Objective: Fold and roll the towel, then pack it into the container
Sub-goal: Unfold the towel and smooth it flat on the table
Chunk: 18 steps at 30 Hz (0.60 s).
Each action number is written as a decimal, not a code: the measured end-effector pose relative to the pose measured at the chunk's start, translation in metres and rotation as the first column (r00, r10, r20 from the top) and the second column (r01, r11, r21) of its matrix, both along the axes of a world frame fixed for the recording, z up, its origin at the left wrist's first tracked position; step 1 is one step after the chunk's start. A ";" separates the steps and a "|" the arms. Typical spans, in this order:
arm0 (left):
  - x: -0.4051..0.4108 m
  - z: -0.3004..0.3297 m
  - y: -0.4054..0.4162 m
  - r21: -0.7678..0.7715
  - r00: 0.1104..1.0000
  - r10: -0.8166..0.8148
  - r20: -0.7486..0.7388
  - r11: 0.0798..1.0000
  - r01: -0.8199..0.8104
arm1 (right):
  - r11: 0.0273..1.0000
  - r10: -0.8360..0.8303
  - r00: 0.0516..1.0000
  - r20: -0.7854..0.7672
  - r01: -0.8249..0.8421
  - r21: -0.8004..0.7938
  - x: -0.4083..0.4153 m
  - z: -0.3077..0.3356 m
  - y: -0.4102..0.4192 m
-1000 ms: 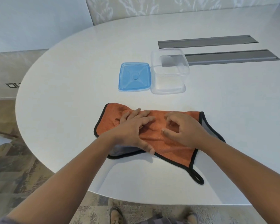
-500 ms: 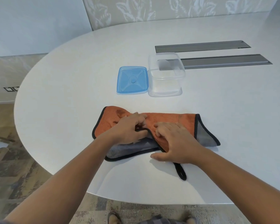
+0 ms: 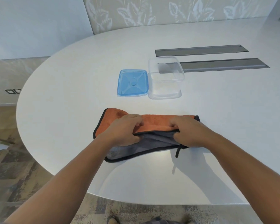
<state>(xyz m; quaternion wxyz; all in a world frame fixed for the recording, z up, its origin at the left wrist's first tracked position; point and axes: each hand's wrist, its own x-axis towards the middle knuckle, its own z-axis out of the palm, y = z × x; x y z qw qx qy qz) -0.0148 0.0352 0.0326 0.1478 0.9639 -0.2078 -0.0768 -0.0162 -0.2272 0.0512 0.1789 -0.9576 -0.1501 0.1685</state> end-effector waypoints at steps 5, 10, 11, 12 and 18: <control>0.005 -0.001 -0.001 0.018 1.000 -0.019 -0.023 1.000 0.019 | 0.988 0.120 0.992 -0.044 -0.124 -0.087 0.001 0.001 0.000; 0.011 0.006 0.001 0.011 0.991 -0.008 -0.134 1.000 0.010 | 0.989 0.081 0.990 -0.117 -0.094 -0.111 0.006 0.018 0.004; 0.013 0.009 0.003 0.014 0.987 0.002 -0.161 1.000 0.000 | 0.988 0.076 0.989 -0.127 -0.092 -0.121 0.008 0.020 0.003; 0.014 0.012 0.005 0.018 0.981 0.017 -0.191 1.000 -0.014 | 0.987 0.072 0.989 -0.130 -0.089 -0.131 0.010 0.021 0.003; 0.020 0.013 0.021 0.141 0.957 0.099 -0.273 0.988 -0.062 | 0.994 0.061 0.988 -0.145 -0.074 -0.083 0.022 0.003 -0.013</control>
